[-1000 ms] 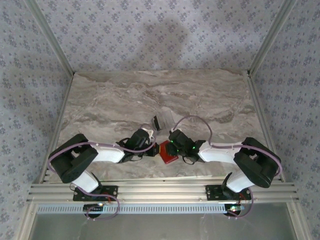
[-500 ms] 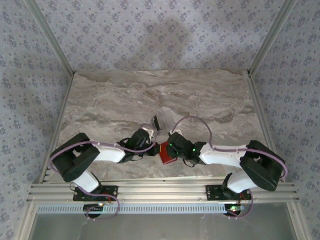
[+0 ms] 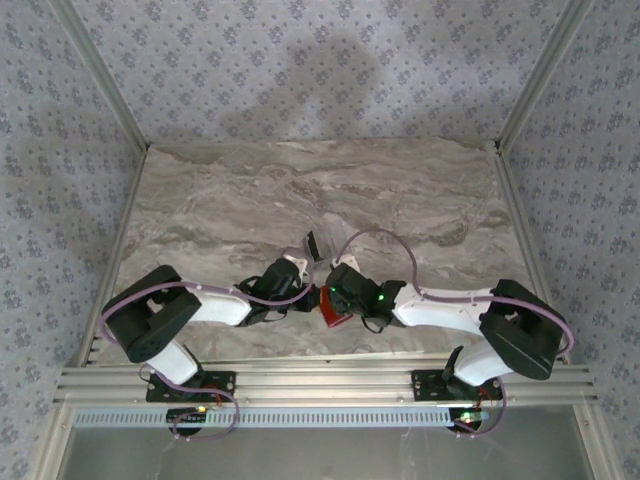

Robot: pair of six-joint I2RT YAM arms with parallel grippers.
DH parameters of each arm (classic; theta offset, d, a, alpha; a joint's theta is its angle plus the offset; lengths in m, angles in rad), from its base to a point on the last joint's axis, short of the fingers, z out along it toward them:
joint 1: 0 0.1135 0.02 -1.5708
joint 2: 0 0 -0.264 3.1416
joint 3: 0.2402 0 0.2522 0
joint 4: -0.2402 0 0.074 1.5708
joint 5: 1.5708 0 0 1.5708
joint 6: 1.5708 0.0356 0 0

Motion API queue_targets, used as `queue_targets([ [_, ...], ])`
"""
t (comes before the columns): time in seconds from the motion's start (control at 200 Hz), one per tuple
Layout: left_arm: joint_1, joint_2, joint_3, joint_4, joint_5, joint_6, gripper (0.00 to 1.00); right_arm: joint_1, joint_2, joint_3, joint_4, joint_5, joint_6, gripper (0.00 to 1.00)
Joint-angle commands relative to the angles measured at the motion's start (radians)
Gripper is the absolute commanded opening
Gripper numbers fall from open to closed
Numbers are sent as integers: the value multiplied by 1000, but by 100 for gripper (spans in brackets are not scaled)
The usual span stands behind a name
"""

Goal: Put the credit cards into the card holder

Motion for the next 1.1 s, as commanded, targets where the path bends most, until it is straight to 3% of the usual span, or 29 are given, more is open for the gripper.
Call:
queue_targets([
  [0.0, -9, 63, -41, -138, -48, -3, 0, 20, 24, 39, -4, -11, -13, 37],
  [0.3, -10, 74, -41, -135, -58, -9, 0, 27, 33, 55, -36, 17, -7, 41],
  [0.779, -10, 82, -45, -126, -71, -18, 0, 47, 76, 89, -132, 120, 27, 37],
  [1.099, -12, 99, -44, -116, -71, -21, 0, 51, 89, 91, -120, 119, 25, 8],
])
